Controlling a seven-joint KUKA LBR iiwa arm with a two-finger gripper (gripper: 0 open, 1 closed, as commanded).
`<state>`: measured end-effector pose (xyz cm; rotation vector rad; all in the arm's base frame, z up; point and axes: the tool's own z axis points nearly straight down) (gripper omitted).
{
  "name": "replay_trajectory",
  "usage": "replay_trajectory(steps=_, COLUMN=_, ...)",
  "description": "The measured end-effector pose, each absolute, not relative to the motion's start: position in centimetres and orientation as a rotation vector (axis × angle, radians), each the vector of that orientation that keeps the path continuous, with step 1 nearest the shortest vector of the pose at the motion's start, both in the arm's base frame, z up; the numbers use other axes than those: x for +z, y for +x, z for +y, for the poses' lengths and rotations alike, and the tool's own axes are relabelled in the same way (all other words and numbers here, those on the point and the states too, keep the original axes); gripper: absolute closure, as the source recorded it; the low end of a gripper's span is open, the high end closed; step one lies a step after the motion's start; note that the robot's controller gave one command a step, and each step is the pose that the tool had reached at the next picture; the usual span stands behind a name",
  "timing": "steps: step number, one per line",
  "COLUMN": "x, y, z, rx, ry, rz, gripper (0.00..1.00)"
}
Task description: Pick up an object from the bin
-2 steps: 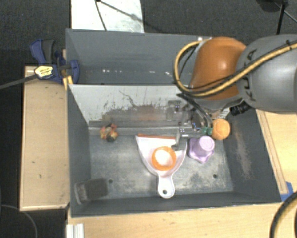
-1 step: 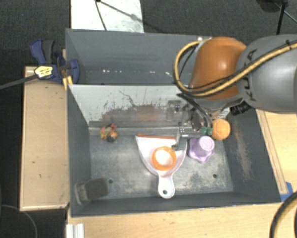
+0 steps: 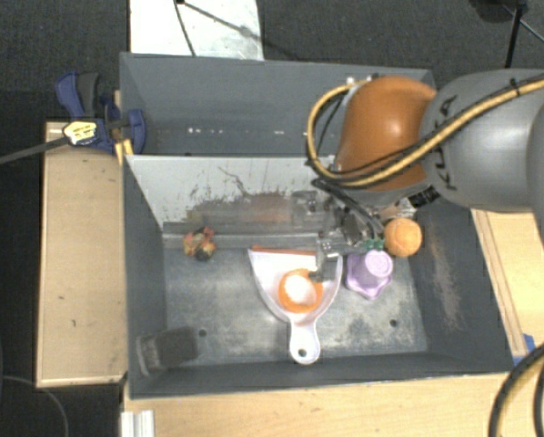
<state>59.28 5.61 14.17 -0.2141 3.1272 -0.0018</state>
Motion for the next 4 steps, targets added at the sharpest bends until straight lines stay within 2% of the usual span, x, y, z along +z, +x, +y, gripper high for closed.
replay_trajectory(steps=1, x=10.1, y=59.2, z=5.4, rx=0.001, ry=-0.485, rz=3.099, gripper=0.00)
replay_trajectory(steps=2, x=7.3, y=59.3, z=0.7, rx=0.000, ry=-0.406, rz=3.112, gripper=1.00)
replay_trajectory(steps=3, x=7.3, y=59.3, z=0.7, rx=0.000, ry=-0.405, rz=3.113, gripper=1.00)
replay_trajectory(steps=4, x=20.7, y=58.2, z=-0.1, rx=0.000, ry=-0.345, rz=3.118, gripper=1.00)
